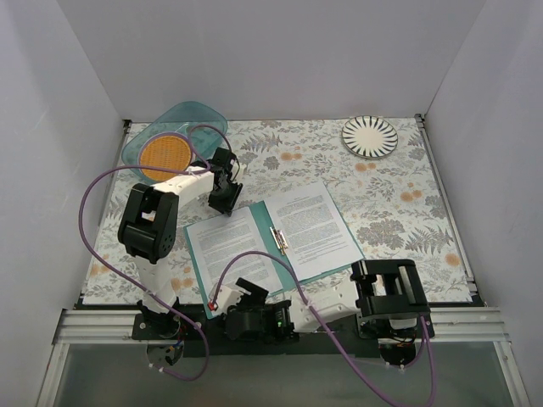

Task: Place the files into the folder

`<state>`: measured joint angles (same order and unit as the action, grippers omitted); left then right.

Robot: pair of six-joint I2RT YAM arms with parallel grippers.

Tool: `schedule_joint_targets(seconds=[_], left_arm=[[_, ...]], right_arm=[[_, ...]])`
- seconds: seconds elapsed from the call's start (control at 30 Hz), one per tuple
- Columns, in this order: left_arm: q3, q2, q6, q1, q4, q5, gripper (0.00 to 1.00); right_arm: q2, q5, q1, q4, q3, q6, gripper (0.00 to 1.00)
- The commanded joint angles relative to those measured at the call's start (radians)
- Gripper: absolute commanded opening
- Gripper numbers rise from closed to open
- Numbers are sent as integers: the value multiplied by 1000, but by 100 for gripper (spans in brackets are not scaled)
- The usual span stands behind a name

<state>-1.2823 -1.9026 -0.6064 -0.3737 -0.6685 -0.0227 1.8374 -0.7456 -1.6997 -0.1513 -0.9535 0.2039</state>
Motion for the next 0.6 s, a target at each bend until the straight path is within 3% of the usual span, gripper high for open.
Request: schedule_joint_targets(seconds=[0.0, 0.23, 0.47, 0.57], left_arm=[[20, -7, 8, -7, -75, -11, 29], [18, -7, 13, -8, -92, -14, 29], [0, -6, 17, -8, -120, -22, 29], [-22, -9, 23, -8, -147, -32, 29]], right_arm=[[68, -122, -27, 33, 10, -15, 86], [135, -247, -41, 12, -10, -61, 77], [44, -218, -35, -14, -13, -66, 51], [-18, -225, -35, -31, -5, -77, 46]])
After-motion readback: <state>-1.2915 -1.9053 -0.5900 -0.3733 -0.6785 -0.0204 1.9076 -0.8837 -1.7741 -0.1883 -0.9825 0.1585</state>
